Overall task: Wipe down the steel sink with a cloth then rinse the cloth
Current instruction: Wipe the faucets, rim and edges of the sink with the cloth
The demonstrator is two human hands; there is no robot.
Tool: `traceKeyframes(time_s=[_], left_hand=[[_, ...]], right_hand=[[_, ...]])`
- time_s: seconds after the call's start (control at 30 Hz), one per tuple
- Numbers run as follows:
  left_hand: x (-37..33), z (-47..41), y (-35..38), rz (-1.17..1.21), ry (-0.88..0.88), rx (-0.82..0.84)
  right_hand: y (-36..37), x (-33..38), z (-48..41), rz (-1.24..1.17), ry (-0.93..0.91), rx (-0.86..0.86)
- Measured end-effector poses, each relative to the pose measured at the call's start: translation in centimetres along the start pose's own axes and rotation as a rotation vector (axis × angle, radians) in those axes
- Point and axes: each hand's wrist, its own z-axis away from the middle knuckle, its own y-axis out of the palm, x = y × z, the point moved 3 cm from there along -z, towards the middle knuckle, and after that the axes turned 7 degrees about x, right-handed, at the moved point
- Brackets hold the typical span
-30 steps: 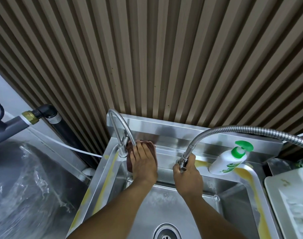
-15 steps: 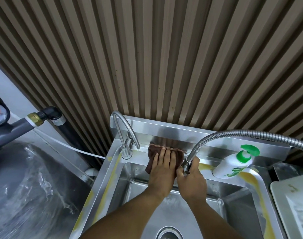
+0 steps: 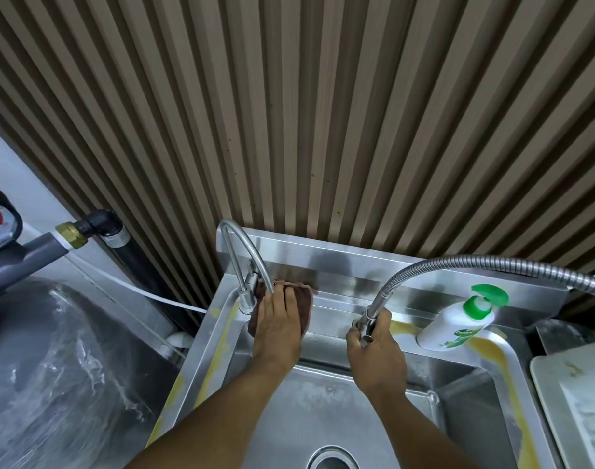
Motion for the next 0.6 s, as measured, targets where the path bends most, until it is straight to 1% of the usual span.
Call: traceKeyframes(time_s=[0.23,0.4,0.6], left_hand=[[-0.5,0.0,0.4,0.015,-0.011,-0.008],[-0.9,0.2,0.8,0.003,0.059,-0.034],[-4.3,0.5,1.2,0.019,0.174,-0.059]], right_hand=[[0.1,0.0,0.0,0.007,0.003,-0.023],[0.1,0.0,-0.1,0.014,-0.002,-0.026],[0.1,-0.1,-0.1,0.004,0.005,-0.03]])
